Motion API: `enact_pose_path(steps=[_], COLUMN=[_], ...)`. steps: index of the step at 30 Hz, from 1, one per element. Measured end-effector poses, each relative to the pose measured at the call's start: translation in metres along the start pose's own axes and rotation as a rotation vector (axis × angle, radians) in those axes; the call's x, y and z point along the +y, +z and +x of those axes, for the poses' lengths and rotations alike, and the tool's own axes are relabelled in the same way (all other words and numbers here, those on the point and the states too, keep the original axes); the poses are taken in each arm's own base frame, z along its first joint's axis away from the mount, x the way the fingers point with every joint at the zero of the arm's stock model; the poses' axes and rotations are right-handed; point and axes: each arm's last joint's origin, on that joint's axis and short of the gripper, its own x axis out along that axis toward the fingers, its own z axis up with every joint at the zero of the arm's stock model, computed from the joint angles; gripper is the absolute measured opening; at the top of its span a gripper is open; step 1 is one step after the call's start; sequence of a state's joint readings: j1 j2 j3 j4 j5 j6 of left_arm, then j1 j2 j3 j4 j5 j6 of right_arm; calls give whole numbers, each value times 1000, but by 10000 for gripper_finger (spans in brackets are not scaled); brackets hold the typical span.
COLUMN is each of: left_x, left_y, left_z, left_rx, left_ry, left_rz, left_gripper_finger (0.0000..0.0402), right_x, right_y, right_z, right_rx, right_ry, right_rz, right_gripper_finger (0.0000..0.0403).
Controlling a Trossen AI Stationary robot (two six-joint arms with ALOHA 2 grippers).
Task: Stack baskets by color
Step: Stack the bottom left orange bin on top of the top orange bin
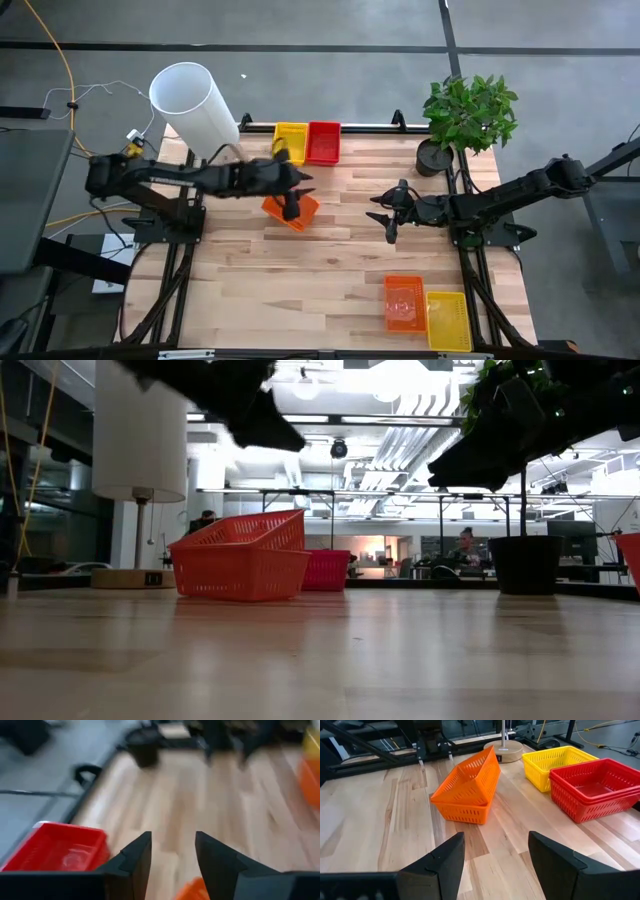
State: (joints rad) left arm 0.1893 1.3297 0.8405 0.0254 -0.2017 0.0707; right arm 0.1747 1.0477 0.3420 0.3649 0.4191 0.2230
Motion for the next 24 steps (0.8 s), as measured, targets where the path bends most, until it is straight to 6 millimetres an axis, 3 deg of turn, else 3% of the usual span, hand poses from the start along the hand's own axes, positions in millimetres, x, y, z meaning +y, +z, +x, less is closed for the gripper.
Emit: enact_pose_path(steps=[5,11,24], left_x=[-15,-21,-30], left_y=[-45,-76,-111], left_z=[-6,-5,31], left_rx=[-173,-267,-198], left_ry=[135,259,323], left_rz=[-95,-171,-274], left_gripper_finger=[107,12,0], right_x=[0,0,1], right_y=[0,0,3], right_z=[0,0,0], right_rx=[0,-4,-33], right_ry=[0,0,4], right_rz=[1,6,19], right_gripper_finger=[206,206,206])
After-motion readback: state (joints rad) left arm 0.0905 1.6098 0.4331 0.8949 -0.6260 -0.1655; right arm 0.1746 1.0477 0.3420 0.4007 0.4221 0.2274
